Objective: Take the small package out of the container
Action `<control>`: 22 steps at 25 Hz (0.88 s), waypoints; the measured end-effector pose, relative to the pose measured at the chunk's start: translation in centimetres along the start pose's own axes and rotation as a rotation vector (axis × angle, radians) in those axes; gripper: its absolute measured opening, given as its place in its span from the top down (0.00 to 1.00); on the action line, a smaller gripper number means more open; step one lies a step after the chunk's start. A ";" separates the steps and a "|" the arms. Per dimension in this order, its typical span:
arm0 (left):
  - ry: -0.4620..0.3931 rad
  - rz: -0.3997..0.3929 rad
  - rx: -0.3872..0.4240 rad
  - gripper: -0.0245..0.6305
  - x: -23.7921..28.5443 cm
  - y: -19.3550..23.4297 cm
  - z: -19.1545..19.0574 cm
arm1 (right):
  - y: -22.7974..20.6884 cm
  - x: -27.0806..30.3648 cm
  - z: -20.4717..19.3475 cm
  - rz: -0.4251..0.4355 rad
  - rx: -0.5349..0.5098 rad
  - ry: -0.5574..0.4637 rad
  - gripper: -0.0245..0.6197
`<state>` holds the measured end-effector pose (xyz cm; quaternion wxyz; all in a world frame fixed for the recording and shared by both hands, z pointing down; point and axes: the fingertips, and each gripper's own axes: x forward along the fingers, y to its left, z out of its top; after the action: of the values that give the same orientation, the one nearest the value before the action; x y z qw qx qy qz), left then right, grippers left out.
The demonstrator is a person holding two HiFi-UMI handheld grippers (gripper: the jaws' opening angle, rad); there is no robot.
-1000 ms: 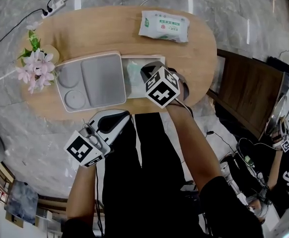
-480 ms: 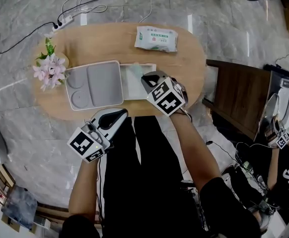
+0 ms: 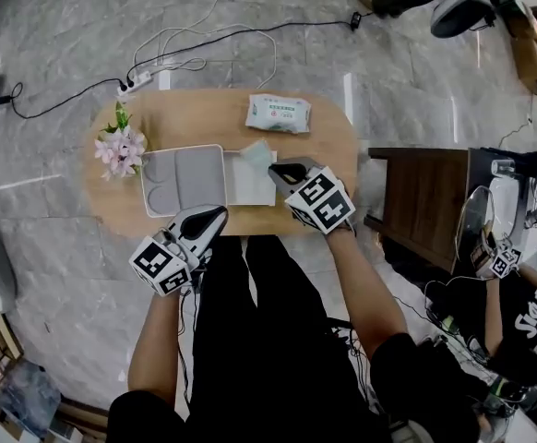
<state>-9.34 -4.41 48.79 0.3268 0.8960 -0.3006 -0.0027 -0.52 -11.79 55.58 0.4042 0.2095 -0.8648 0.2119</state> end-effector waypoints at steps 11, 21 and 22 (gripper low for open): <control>-0.040 -0.006 0.142 0.94 -0.9 -4.6 9.2 | 3.2 -11.7 7.9 0.033 -0.038 -0.202 0.95; -0.076 -0.033 0.265 0.94 -1.2 -9.4 15.7 | 5.1 -20.5 11.0 0.091 -0.030 -0.376 0.95; -0.084 -0.035 0.269 0.94 -1.3 -9.8 16.1 | 5.3 -21.2 11.0 0.099 -0.028 -0.387 0.95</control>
<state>-8.38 -7.26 30.12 0.1908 0.9360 -0.2958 -0.0055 2.35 -9.32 31.43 0.2223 0.1979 -0.9384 0.1754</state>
